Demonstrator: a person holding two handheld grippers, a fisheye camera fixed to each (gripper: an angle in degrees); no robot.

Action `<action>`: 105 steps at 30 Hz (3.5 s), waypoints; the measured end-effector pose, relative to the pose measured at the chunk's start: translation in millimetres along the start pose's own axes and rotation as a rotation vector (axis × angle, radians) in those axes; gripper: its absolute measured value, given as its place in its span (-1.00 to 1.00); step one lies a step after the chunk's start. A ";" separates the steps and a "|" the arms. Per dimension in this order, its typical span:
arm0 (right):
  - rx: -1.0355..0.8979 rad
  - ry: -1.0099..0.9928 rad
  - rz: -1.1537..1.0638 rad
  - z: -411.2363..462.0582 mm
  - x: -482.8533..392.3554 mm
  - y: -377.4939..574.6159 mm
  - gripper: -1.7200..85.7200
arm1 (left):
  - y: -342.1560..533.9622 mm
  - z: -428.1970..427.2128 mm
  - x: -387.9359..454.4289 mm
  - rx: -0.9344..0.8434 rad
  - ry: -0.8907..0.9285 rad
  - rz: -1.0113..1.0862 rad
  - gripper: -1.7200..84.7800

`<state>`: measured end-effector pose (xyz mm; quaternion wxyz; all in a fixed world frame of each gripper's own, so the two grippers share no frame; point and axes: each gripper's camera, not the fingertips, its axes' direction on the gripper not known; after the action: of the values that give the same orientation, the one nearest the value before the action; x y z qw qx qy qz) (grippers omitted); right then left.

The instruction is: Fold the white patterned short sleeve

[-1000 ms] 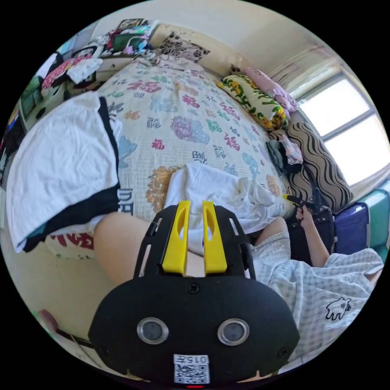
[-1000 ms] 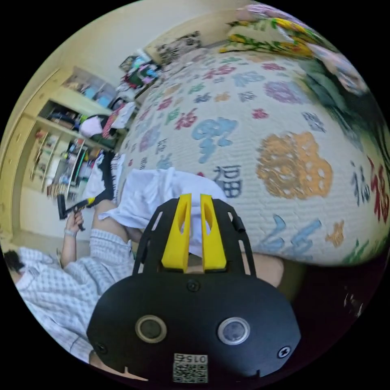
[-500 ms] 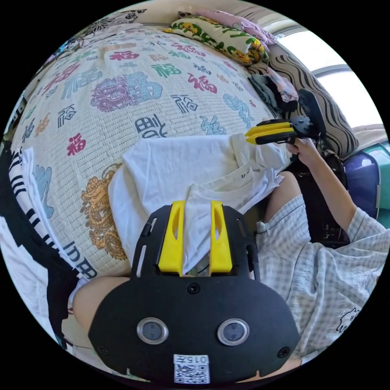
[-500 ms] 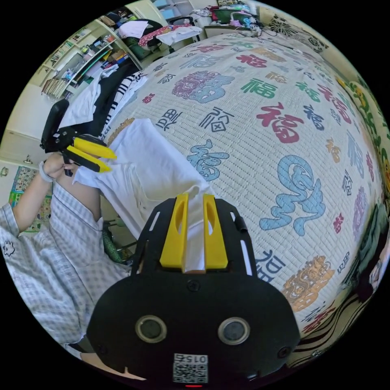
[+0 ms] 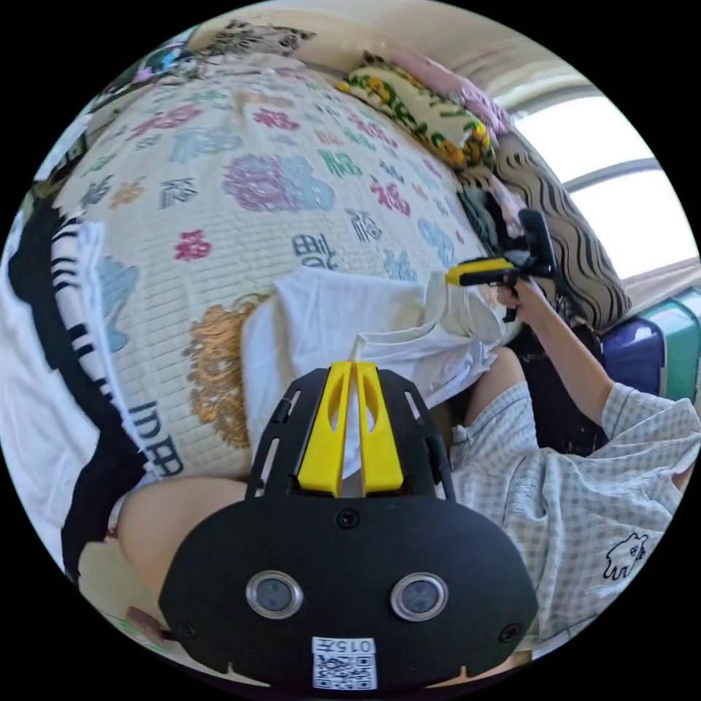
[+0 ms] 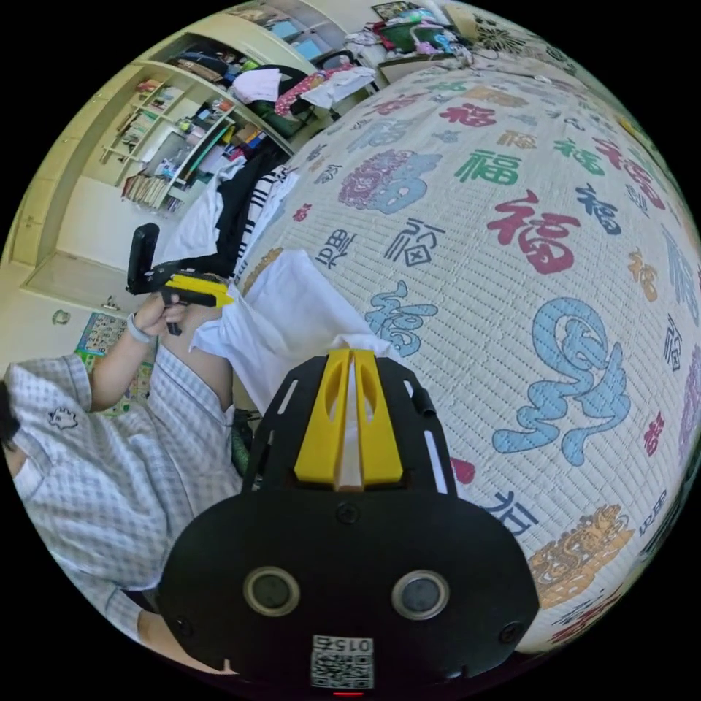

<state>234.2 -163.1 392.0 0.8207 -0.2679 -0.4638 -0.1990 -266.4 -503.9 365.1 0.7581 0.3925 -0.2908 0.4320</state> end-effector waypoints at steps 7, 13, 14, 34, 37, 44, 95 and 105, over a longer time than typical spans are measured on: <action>-0.112 0.062 -0.132 36.5 -13.5 -35.6 -0.83 | 8.9 5.4 -30.2 0.018 -0.003 -0.126 -0.97; -0.230 0.135 -0.208 76.2 -32.6 -80.3 -0.77 | -6.7 27.5 -17.0 -0.012 -0.038 -0.099 -0.97; -0.274 0.105 -0.202 85.4 -31.8 -87.4 -0.77 | -8.4 31.1 -15.5 -0.011 -0.032 -0.098 -0.97; -0.141 -0.264 -0.104 55.2 -80.8 -115.7 -0.93 | -24.0 112.0 39.4 -0.063 0.086 -0.082 -0.74; -0.101 -0.268 -0.111 43.7 -102.8 -119.4 -0.94 | -27.9 138.3 46.9 -0.142 0.116 -0.104 -0.75; -0.115 -0.248 0.007 40.3 -144.1 -127.5 -0.95 | -24.0 178.3 86.7 -0.211 0.085 -0.110 -0.97; 0.682 0.407 0.212 -533.2 -397.7 -265.6 -0.95 | -283.9 9.1 381.8 0.519 -0.492 0.454 -0.95; 0.289 0.153 0.351 -395.4 -236.8 -152.4 -0.82 | -223.9 119.8 108.1 0.122 -0.171 0.145 -0.91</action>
<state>289.3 -509.8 56.8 0.9052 -0.2084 -0.3704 -0.0047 -31.4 -630.5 435.1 0.6719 0.4514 -0.3553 0.4676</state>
